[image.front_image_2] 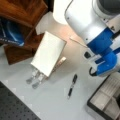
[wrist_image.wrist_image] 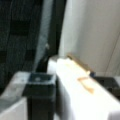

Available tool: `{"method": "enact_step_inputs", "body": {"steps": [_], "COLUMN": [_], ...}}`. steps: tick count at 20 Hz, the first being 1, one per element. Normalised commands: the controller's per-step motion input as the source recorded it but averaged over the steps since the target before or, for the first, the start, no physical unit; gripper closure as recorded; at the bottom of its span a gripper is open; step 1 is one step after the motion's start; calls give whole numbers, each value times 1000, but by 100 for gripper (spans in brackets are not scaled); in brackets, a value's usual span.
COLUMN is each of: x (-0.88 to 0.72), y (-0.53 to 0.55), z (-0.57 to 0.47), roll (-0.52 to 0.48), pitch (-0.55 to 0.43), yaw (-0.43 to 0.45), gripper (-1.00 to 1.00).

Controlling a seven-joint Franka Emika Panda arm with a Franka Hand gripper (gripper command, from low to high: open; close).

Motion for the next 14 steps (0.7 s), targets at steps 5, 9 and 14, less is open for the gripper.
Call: {"method": "enact_step_inputs", "body": {"steps": [5, 9, 14], "x": [153, 122, 76], "y": [240, 247, 255], "z": [188, 142, 114], "roll": [72, 77, 110], "pitch": [99, 74, 72], "yaw": [-26, -65, -81], "gripper": [100, 100, 100]}}
